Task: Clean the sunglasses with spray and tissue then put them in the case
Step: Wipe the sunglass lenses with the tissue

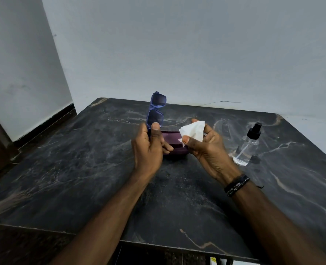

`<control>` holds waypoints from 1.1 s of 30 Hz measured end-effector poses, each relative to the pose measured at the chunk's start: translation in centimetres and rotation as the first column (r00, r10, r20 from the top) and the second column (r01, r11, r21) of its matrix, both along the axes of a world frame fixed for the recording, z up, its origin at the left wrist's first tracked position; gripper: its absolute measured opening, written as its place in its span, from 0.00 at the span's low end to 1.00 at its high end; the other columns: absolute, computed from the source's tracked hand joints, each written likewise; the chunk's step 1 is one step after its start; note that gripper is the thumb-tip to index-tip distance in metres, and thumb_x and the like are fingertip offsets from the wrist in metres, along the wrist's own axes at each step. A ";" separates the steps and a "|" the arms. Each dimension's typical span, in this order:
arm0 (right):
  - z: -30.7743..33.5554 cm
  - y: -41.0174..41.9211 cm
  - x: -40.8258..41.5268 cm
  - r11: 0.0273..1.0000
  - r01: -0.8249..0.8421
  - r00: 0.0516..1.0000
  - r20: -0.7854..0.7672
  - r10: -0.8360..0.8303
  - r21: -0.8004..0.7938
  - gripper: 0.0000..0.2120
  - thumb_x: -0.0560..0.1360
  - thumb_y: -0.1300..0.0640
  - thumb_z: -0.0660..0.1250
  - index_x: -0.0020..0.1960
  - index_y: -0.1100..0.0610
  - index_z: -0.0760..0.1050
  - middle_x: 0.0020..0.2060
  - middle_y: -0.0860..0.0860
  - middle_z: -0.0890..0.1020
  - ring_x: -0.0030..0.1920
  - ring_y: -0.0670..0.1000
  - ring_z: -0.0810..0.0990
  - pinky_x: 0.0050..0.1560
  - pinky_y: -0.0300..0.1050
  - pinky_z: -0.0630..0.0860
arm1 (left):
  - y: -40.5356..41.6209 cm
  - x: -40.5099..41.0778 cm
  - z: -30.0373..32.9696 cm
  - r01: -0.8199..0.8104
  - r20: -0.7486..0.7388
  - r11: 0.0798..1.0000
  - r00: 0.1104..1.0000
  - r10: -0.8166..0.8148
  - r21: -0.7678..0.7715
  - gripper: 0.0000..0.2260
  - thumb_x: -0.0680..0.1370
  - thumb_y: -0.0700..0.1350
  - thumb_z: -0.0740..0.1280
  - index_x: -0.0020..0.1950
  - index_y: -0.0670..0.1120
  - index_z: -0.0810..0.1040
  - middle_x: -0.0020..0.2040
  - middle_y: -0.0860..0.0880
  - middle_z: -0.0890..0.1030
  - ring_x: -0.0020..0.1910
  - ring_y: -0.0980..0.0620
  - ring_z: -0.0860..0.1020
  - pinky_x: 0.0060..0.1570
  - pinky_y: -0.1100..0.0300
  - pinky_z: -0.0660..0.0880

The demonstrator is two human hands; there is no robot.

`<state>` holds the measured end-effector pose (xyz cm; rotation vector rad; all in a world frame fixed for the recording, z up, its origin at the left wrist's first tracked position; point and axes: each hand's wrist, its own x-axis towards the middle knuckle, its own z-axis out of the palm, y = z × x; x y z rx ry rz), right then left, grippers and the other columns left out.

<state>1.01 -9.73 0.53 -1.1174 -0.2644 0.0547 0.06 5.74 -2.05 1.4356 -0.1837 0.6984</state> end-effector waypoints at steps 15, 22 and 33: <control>-0.9 0.8 -0.1 0.979 0.076 0.995 0.085 -0.061 -0.189 0.29 0.67 0.66 0.75 0.65 0.59 0.68 0.51 0.57 0.83 0.50 0.54 0.83 0.42 0.45 0.81 | -0.5 -0.2 0.5 0.152 -0.096 0.988 0.984 -0.150 0.019 0.19 0.70 0.34 0.77 0.50 0.48 0.71 0.47 0.41 0.83 0.46 0.48 0.85 0.42 0.52 0.83; -0.9 0.8 -0.1 0.938 0.146 0.983 0.154 -0.101 -0.314 0.24 0.73 0.69 0.70 0.68 0.62 0.68 0.50 0.58 0.82 0.36 0.42 0.81 0.31 0.33 0.74 | -0.6 -0.2 0.4 0.075 -0.114 0.997 0.991 -0.073 0.009 0.14 0.72 0.32 0.75 0.48 0.45 0.73 0.39 0.47 0.82 0.36 0.49 0.85 0.38 0.49 0.83; -0.9 0.2 0.8 0.873 0.357 0.934 0.102 -0.342 -0.332 0.09 0.79 0.64 0.64 0.55 0.57 0.80 0.30 0.49 0.81 0.21 0.44 0.71 0.22 0.35 0.64 | -0.1 -0.5 1.0 -0.001 -0.072 0.999 0.997 0.004 0.040 0.17 0.72 0.32 0.74 0.42 0.50 0.70 0.41 0.48 0.83 0.39 0.53 0.85 0.37 0.60 0.82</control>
